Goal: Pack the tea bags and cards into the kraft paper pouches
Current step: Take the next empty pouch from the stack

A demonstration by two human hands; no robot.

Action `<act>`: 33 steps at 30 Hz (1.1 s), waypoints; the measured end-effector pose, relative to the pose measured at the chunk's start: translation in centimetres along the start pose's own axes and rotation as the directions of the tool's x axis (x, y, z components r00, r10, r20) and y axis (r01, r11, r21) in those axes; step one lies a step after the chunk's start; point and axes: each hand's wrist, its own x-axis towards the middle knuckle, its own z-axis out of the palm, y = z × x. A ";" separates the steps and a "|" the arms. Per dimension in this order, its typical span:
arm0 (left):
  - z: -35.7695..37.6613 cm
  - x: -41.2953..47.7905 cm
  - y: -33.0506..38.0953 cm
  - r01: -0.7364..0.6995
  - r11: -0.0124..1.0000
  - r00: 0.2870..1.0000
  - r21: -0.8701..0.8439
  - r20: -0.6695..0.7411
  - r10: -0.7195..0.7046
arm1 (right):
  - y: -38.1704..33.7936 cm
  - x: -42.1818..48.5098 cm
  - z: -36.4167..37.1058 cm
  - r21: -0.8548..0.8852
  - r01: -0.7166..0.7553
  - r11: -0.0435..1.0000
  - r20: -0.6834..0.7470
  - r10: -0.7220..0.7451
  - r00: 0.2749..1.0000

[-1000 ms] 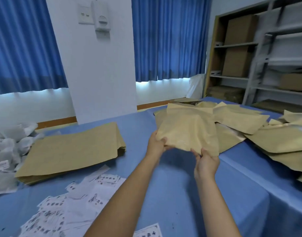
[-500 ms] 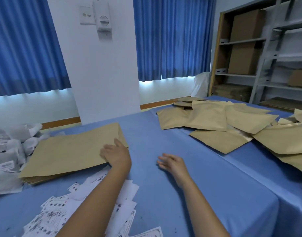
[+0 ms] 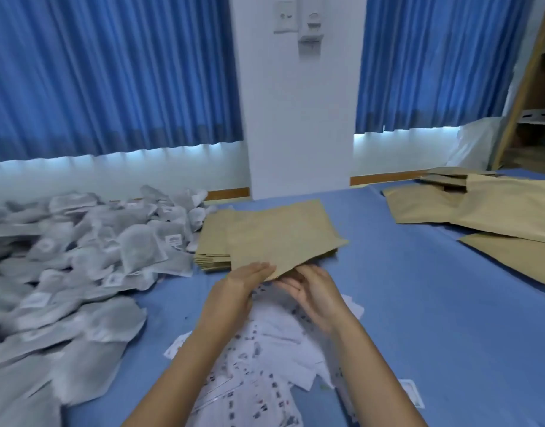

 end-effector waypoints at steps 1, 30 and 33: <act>-0.3 -0.7 -0.7 0.001 1.000 1.000 0.006 -0.019 -0.001 | 1.1 0.0 0.5 0.065 -0.025 0.998 0.038 0.023 0.999; -0.1 -5.4 -5.1 0.192 0.873 0.963 -0.448 -0.086 -0.256 | 7.7 -0.7 1.9 -0.148 0.040 0.988 0.154 -0.017 0.988; -0.4 -5.5 -5.0 0.198 0.857 0.962 -0.476 -0.074 -0.263 | 7.7 -0.7 1.9 -0.148 0.040 0.988 0.158 -0.016 0.987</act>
